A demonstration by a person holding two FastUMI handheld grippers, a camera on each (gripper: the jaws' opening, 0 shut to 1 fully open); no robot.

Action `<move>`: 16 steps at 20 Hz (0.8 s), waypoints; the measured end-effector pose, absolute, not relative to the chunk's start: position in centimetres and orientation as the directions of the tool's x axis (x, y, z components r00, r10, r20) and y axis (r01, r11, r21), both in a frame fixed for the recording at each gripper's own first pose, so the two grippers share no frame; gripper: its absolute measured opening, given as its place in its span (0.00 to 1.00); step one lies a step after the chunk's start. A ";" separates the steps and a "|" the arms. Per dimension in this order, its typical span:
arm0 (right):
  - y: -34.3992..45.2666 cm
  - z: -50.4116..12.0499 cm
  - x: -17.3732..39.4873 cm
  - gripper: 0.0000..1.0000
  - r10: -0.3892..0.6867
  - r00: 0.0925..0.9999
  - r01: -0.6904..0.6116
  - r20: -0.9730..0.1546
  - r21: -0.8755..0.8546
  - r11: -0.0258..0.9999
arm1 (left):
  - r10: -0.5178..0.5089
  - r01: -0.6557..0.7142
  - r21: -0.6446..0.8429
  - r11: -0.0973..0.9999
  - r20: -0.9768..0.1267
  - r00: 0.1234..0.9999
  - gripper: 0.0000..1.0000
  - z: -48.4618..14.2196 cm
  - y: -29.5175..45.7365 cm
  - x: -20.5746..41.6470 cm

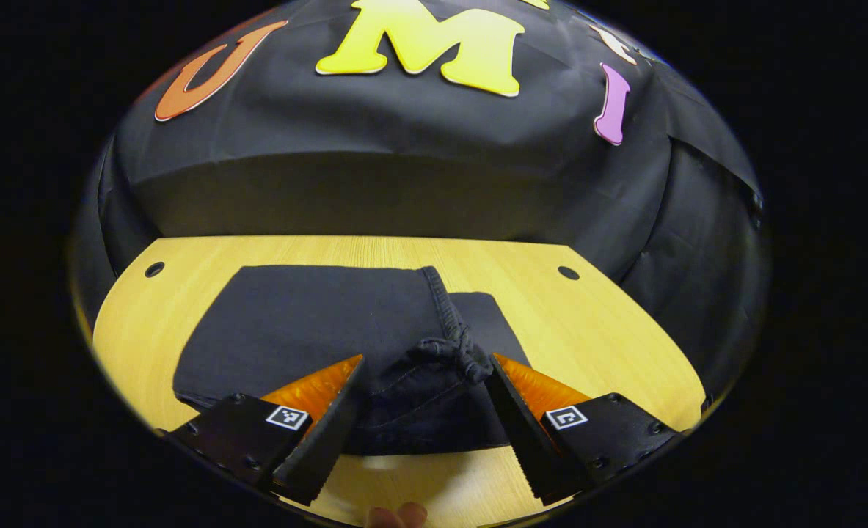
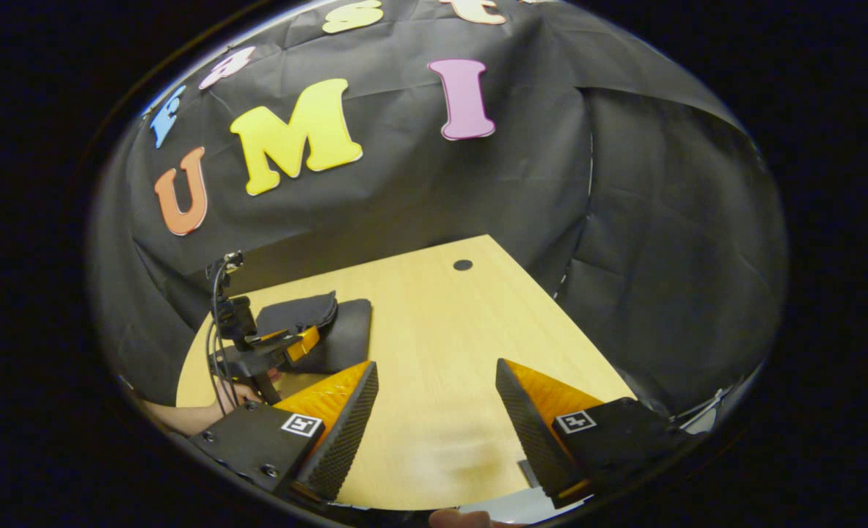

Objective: Grasp the waist and the cuffs of the jeans and fold them to make the two legs overlap; first hold the waist and fold one-third of the jeans toward the cuffs, then hold the cuffs and fold the remaining one-third in the same direction to finish folding.

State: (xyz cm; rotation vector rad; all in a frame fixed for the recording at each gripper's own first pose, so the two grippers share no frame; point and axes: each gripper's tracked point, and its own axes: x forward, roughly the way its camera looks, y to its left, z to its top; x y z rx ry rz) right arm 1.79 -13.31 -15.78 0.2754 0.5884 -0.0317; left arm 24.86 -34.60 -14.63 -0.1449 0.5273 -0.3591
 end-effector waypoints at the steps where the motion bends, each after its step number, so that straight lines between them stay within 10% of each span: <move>1: -12.6 -15.1 2.5 0.99 0.058 0.846 0.084 -0.531 0.239 0.967 | -0.371 0.300 -0.223 0.927 -0.442 0.817 1.00 -12.9 -33.8 24.8; 16: 4.8 3.0 9.5 0.94 0.204 0.979 -0.200 -0.027 0.112 0.973 | -0.049 0.049 -0.116 0.992 0.004 0.999 1.00 17.3 -12.1 17.4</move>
